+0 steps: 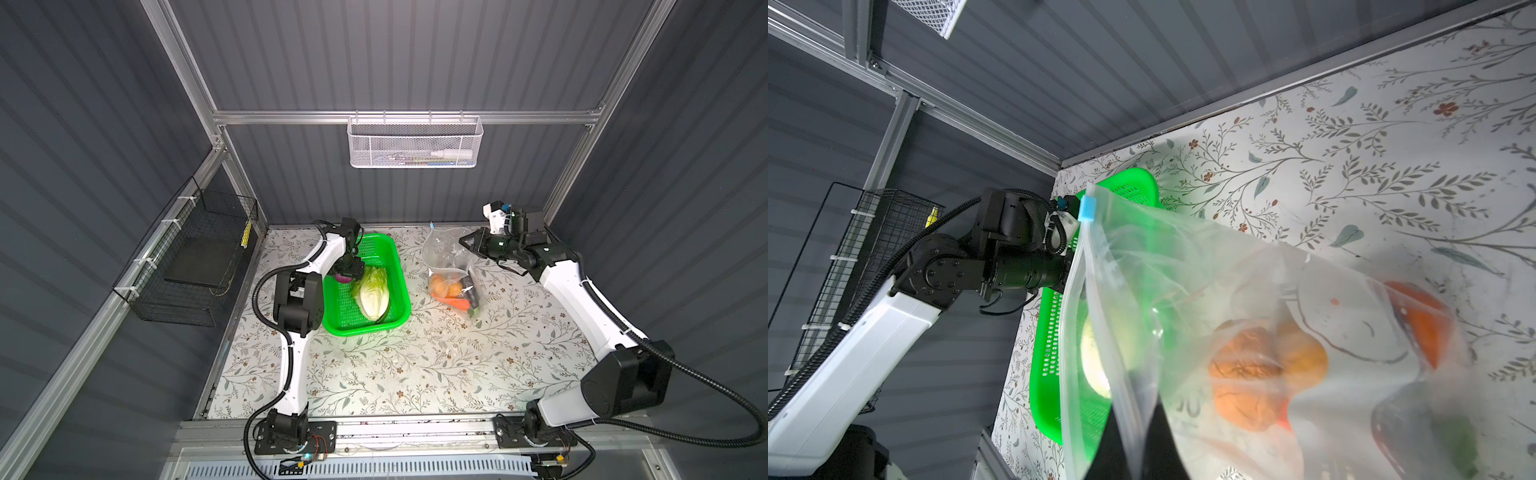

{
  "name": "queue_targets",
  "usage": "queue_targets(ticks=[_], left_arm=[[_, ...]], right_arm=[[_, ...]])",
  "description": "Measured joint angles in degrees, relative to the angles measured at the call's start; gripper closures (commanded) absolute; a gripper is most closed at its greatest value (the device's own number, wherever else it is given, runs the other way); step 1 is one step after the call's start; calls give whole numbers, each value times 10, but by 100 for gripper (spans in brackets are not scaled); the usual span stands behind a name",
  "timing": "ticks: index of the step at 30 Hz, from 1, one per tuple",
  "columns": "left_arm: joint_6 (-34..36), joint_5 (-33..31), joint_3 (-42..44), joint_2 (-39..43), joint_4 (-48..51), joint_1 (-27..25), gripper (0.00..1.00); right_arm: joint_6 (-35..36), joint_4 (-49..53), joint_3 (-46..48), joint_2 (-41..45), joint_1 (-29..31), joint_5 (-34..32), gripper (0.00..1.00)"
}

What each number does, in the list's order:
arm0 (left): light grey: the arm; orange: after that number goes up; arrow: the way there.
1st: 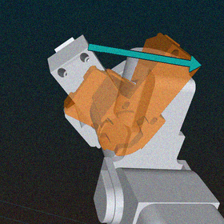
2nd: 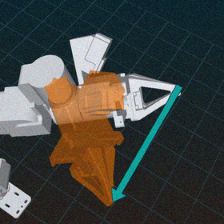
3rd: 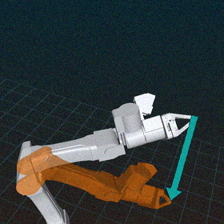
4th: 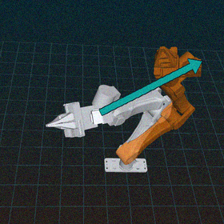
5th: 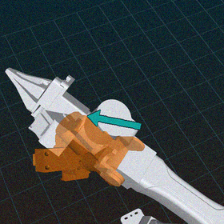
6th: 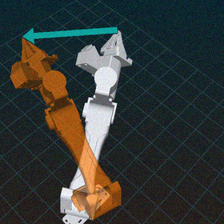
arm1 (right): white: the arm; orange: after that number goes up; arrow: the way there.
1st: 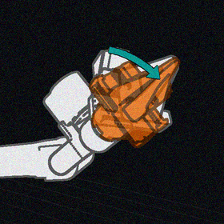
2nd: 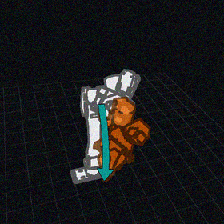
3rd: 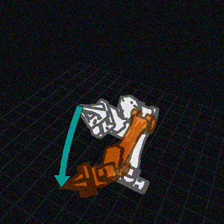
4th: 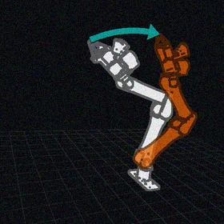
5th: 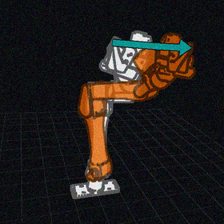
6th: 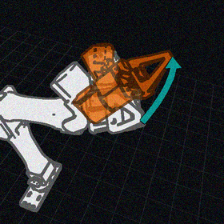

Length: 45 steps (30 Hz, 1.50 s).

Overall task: Place the food in the zip-top bag and seal the zipper
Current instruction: 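Lower the left gripper and close it on the red onion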

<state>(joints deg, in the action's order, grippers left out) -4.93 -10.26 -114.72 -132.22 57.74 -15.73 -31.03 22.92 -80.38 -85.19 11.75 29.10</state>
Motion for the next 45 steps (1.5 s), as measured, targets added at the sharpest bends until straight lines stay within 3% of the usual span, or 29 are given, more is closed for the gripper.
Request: queue_targets(ticks=[14,17,24,36,45], left_arm=[[-3,8,-16,-21,-20,0,13],[-9,9,-16,-21,-31,0,17],[-16,9,-15,-21,-51,0,36],[-30,7,-6,-10,-61,0,35],[-80,4,-6,66,-67,0,35]], right_arm=[[2,16,-14,-5,0,-4,100],[2,16,-14,-5,1,-4,100],[2,21,-14,-5,4,-7,100],[7,21,-14,-5,4,-8,100],[9,20,-14,-6,4,-8,100]])
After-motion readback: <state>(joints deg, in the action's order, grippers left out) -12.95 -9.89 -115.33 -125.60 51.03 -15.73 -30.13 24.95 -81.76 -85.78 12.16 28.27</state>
